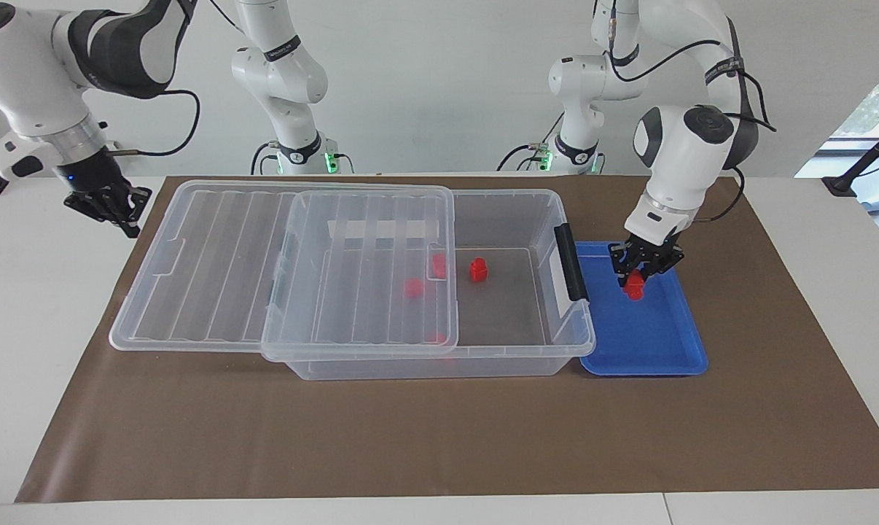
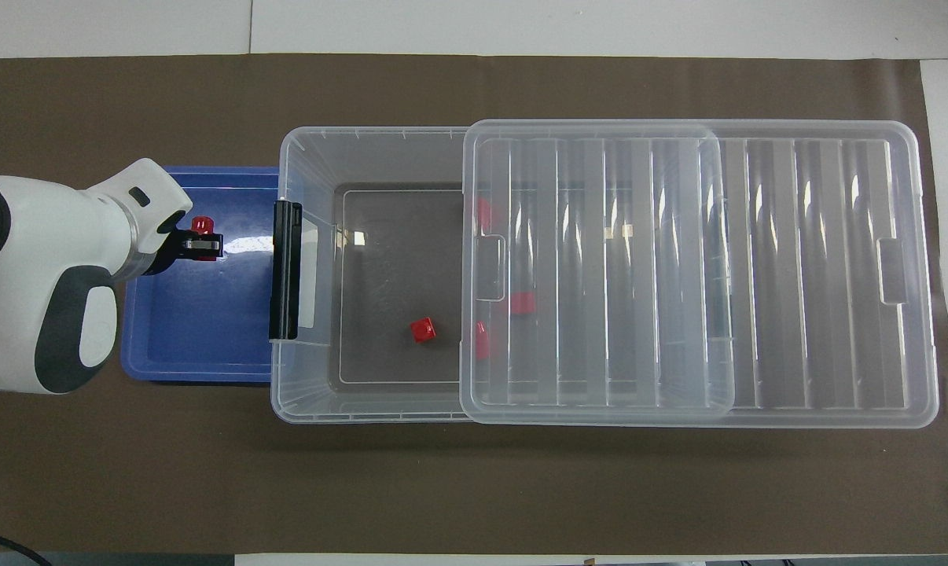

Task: Place red block in blue tray from box
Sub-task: 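Carry the red block over the blue tray and release it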

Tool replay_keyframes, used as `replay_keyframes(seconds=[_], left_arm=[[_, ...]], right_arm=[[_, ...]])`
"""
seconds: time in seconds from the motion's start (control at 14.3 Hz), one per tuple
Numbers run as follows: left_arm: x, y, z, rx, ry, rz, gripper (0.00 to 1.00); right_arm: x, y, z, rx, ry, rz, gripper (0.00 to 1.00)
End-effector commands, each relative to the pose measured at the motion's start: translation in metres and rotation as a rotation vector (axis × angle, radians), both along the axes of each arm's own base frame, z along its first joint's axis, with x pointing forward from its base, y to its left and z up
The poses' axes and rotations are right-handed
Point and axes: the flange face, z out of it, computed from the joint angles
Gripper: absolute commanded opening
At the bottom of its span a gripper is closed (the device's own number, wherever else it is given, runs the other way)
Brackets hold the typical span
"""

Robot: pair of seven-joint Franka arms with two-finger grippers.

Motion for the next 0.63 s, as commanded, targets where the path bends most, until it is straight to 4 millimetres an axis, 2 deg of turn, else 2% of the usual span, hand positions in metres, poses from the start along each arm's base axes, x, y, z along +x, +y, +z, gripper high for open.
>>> replay_keyframes(seconds=[0.0, 0.14, 0.35, 0.56], left_arm=[[0.003, 0.020, -0.035, 0.013, 0.008, -0.023, 0.00], [0.010, 0.034, -0.053, 0.009, -0.028, -0.020, 0.00], [0.016, 0.035, -0.088, 0.002, -0.036, -0.019, 0.00], [0.013, 0.045, -0.099, 0.003, -0.014, 0.005, 0.00]], right_arm=[[0.007, -0.023, -0.025, 0.015, -0.002, -0.005, 0.00], [0.010, -0.027, -0.040, 0.022, 0.008, -0.005, 0.00], [0.011, -0.029, -0.058, 0.027, 0.014, -0.004, 0.00], [0.011, -0.021, -0.063, 0.029, 0.022, 0.004, 0.00]])
